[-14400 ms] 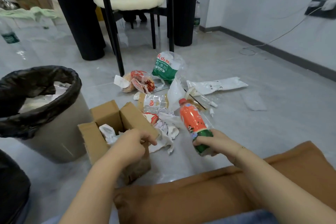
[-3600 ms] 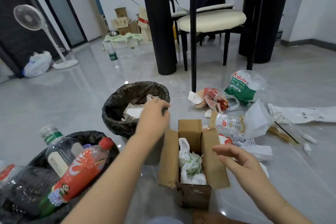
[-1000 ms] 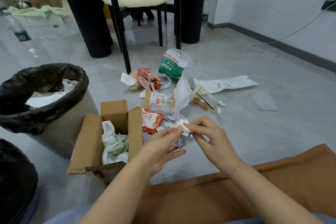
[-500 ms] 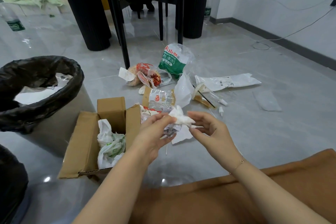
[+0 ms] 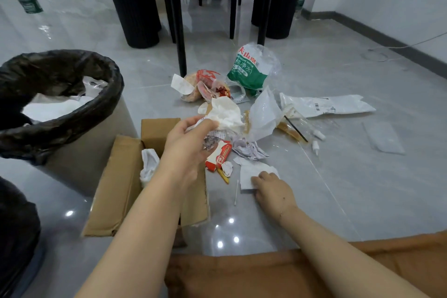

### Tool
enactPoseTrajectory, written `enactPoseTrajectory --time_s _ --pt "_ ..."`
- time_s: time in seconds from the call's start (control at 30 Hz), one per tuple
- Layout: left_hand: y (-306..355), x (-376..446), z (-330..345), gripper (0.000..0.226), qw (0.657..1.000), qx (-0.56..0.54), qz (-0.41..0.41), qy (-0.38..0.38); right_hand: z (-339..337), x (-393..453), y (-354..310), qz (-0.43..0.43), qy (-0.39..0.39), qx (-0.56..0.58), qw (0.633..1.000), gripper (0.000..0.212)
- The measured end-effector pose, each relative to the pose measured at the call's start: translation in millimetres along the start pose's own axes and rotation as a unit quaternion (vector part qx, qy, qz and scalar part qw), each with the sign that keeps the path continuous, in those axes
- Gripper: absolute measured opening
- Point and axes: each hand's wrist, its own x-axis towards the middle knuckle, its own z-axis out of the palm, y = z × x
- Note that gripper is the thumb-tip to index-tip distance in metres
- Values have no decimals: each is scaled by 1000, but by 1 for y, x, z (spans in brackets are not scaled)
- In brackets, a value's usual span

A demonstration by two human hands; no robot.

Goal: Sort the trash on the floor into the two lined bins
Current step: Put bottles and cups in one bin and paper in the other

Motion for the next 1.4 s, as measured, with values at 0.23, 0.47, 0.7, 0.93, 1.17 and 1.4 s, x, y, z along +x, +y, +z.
enactPoseTrajectory --time_s 0.23,0.47,0.7,0.93,1.17,1.4 --pt "5 2 -1 20 1000 -4 -8 -3 -6 -11 27 -9 -11 33 999 19" --pt "7 2 -2 21 1000 -17 -15 -4 -81 -8 40 94 126 272 949 36" --pt "11 4 -6 14 998 -51 -23 -4 -116 39 14 52 234 211 948 17" --pt "20 10 -15 11 997 -70 -8 -17 -57 89 -10 10 -26 82 996 32" --pt "31 20 -29 11 995 -95 -2 -1 -29 82 0 22 8 57 998 26" --pt "42 10 -35 13 995 -99 6 14 -34 37 -4 76 81 153 982 32"
